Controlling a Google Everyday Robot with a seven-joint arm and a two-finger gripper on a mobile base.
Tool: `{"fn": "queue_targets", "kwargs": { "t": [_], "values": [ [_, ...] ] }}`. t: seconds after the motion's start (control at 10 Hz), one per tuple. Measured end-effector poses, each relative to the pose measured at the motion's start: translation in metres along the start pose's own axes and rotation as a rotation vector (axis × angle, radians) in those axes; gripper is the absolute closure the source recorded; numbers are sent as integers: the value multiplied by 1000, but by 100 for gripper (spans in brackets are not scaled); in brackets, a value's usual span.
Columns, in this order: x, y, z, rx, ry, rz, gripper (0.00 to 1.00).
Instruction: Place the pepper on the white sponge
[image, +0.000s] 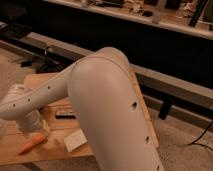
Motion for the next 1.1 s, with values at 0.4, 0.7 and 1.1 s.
{"fn": "queue_targets", "kwargs": {
  "t": [0.4, 0.7, 1.1],
  "values": [
    [1, 1, 0, 0, 0, -3, 35],
    [0, 1, 1, 0, -1, 5, 35],
    [0, 1, 1, 0, -1, 6, 35]
  ]
}}
